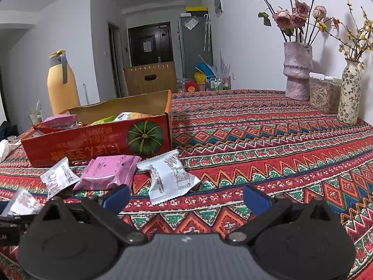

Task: Organize snacks
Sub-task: 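Grasp a gold-brown packet with the left tool while the right tool grasps a white cracker packet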

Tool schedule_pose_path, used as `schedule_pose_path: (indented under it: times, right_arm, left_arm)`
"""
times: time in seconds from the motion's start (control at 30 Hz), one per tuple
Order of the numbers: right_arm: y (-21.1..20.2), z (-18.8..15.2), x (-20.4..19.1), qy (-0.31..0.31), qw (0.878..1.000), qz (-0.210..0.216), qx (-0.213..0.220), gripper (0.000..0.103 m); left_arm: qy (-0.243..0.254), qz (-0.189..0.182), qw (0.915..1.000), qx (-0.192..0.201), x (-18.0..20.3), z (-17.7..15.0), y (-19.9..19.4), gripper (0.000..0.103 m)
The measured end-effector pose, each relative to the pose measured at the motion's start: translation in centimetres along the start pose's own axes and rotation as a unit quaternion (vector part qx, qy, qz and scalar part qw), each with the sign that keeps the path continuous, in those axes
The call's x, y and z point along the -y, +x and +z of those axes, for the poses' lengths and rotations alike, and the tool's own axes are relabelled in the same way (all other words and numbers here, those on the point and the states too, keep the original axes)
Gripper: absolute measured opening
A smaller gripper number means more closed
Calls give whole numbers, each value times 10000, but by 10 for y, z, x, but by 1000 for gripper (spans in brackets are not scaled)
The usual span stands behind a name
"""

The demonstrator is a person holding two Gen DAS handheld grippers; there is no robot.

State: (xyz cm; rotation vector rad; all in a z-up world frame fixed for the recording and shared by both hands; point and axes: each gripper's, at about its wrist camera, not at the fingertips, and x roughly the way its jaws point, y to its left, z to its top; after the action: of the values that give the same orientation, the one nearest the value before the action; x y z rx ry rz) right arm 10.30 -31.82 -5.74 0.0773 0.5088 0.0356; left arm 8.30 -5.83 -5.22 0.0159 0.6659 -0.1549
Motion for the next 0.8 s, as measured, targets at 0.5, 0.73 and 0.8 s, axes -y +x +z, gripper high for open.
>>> schedule_pose_path:
  times: [0.5,0.73,0.8]
  right_arm:
    - [2,0,-2,-25,9999,-140,-63,103]
    - [-1,-1,-2,-33,9998,-208,-72,103]
    - [0,1,-2,-65,9997,-221,-96,103]
  left_arm:
    - [-194,-213,9993,242,-18,-4,-11,18]
    - [-335,-96,9983,473,-36,-1,-22,18]
    - [-401,-37,9978,528,-43,1,-25,18]
